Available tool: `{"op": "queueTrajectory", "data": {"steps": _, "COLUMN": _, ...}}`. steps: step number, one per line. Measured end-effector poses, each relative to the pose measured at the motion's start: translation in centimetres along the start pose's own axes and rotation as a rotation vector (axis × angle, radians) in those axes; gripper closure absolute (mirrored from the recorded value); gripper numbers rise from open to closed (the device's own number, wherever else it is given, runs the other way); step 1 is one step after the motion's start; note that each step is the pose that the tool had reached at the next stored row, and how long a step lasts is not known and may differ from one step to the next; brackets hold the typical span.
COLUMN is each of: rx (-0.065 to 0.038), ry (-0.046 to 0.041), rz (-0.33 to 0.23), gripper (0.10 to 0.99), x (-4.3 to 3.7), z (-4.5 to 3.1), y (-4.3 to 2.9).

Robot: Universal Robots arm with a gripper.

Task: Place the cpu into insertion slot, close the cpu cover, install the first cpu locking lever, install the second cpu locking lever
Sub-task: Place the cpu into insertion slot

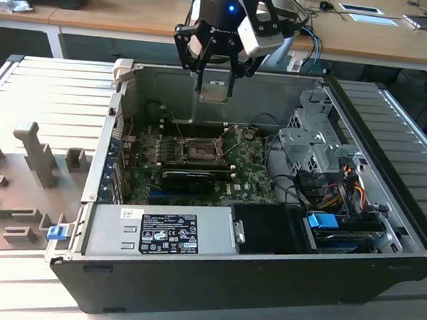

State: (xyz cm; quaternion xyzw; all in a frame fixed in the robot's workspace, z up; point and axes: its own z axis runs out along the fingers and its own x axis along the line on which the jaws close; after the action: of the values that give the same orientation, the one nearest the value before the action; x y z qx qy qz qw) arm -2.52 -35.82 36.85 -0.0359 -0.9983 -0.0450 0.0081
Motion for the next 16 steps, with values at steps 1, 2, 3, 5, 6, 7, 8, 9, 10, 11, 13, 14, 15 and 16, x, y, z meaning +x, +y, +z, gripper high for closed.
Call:
{"op": "queueTrajectory", "data": {"steps": 1, "rx": 0.000, "ry": -0.0003, "rz": 0.003, "gripper": 0.553, "x": 0.01, "z": 0.00, "y": 0.00}}
{"op": "queueTrajectory", "data": {"steps": 2, "rx": 0.000, "ry": -0.0005, "rz": 0.005, "gripper": 0.553, "x": 0.01, "z": 0.00, "y": 0.00}}
{"op": "queueTrajectory", "data": {"steps": 3, "rx": 0.000, "ry": -0.0010, "rz": 0.010, "gripper": 0.553, "x": 0.02, "z": 0.01, "y": 0.00}}
{"op": "queueTrajectory", "data": {"steps": 5, "rx": 0.000, "ry": -0.0023, "rz": 0.025, "gripper": 0.553, "x": 0.04, "z": 0.01, "y": 0.00}}
{"op": "queueTrajectory", "data": {"steps": 6, "rx": -0.001, "ry": -0.0025, "rz": 0.028, "gripper": 0.553, "x": 0.04, "z": 0.01, "y": 0.00}}
{"op": "queueTrajectory", "data": {"steps": 7, "rx": -0.001, "ry": -0.0028, "rz": 0.030, "gripper": 0.553, "x": 0.04, "z": 0.01, "y": 0.00}}
{"op": "queueTrajectory", "data": {"steps": 8, "rx": -0.001, "ry": -0.0033, "rz": 0.036, "gripper": 0.553, "x": 0.04, "z": 0.01, "y": 0.00}}
{"op": "queueTrajectory", "data": {"steps": 9, "rx": -0.001, "ry": -0.0037, "rz": 0.041, "gripper": 0.553, "x": 0.04, "z": 0.01, "y": 0.00}}
{"op": "queueTrajectory", "data": {"steps": 10, "rx": -0.001, "ry": -0.0038, "rz": 0.043, "gripper": 0.553, "x": 0.04, "z": 0.01, "y": 0.00}}
{"op": "queueTrajectory", "data": {"steps": 11, "rx": -0.001, "ry": -0.0040, "rz": 0.045, "gripper": 0.553, "x": 0.04, "z": 0.01, "y": 0.00}}
{"op": "queueTrajectory", "data": {"steps": 13, "rx": -0.001, "ry": -0.0045, "rz": 0.050, "gripper": 0.553, "x": 0.04, "z": 0.01, "y": 0.00}}
{"op": "queueTrajectory", "data": {"steps": 14, "rx": -0.001, "ry": -0.0047, "rz": 0.052, "gripper": 0.553, "x": 0.04, "z": 0.01, "y": 0.00}}
{"op": "queueTrajectory", "data": {"steps": 15, "rx": -0.001, "ry": -0.0049, "rz": 0.054, "gripper": 0.553, "x": 0.04, "z": 0.01, "y": 0.00}}
{"op": "queueTrajectory", "data": {"steps": 16, "rx": -0.001, "ry": -0.0051, "rz": 0.056, "gripper": 0.553, "x": 0.04, "z": 0.01, "y": 0.00}}
